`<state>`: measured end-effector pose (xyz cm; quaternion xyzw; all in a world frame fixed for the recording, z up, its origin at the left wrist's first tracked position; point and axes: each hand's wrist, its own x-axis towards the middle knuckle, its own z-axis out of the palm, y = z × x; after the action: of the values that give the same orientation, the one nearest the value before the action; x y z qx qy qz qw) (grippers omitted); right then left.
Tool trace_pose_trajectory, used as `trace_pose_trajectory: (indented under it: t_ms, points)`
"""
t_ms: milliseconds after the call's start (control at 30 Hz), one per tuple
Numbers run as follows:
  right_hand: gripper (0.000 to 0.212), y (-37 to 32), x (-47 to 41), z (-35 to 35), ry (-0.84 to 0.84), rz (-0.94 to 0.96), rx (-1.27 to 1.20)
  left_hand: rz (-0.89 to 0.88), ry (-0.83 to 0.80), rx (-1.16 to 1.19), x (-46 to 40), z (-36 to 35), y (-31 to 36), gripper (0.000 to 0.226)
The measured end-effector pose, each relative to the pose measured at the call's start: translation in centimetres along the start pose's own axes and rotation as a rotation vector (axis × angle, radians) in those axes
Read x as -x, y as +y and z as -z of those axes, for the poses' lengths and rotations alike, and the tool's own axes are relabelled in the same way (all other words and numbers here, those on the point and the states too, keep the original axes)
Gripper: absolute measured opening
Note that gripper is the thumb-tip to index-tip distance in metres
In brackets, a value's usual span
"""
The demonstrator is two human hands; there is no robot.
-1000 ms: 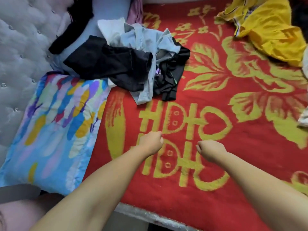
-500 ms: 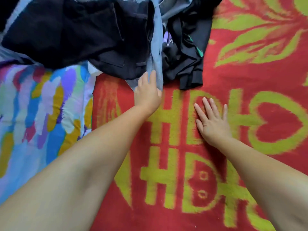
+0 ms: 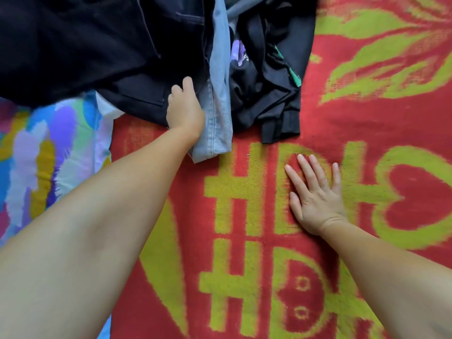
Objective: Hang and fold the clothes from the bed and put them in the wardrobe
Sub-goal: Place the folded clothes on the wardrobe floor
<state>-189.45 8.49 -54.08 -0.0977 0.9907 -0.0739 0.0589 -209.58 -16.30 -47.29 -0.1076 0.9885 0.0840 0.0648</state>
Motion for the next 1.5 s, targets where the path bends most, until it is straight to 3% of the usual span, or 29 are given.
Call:
trace_pose_trajectory:
  t_ms: [167,367,500,600,733,800,867,1033,1200,1333,1500]
  points:
    - [0.06,0.1,-0.2,-0.4,0.006,-0.001,-0.012,-0.009,-0.04,-0.018,4.6,1.0,-1.6,0.055]
    - [0.059,-0.1,-1.1,1.6,-0.281,-0.06,-0.062,-0.084,-0.158,0.094,15.6,3.0,-1.1,0.051]
    - [0.078,-0.9,-1.6,7.6,-0.503,-0.097,-0.347,-0.081,-0.269,0.173,23.1,6.2,-0.4,0.053]
    - [0.09,-2.6,-0.5,13.7,-0.466,-0.04,-0.389,-0.214,-0.287,0.205,26.7,10.9,2.4,0.042]
    - [0.082,-4.0,0.3,23.1,-0.319,0.083,-0.397,-0.553,-0.172,0.206,29.4,19.8,7.7,0.033]
    - [0.044,-3.3,0.8,27.9,-0.291,0.184,-0.363,-0.707,-0.064,0.233,30.6,24.5,9.8,0.031]
    - [0.008,-2.0,1.8,32.2,-0.276,0.147,-0.324,-0.787,0.078,0.331,31.7,29.2,11.3,0.029]
    - [0.02,3.4,5.2,41.3,-0.211,-0.089,-0.358,-0.827,0.383,0.525,33.4,40.6,14.1,0.029]
    - [0.018,9.1,9.8,49.6,-0.18,-0.32,-0.359,-0.519,0.543,0.398,33.2,44.7,12.6,0.035]
    - [0.038,10.5,12.1,55.6,-0.097,-0.375,-0.41,-0.25,0.307,0.168,32.1,43.0,8.3,0.033]
    - [0.039,8.2,13.9,63.0,-0.053,-0.323,-0.39,0.052,0.112,0.118,34.0,42.2,6.6,0.027]
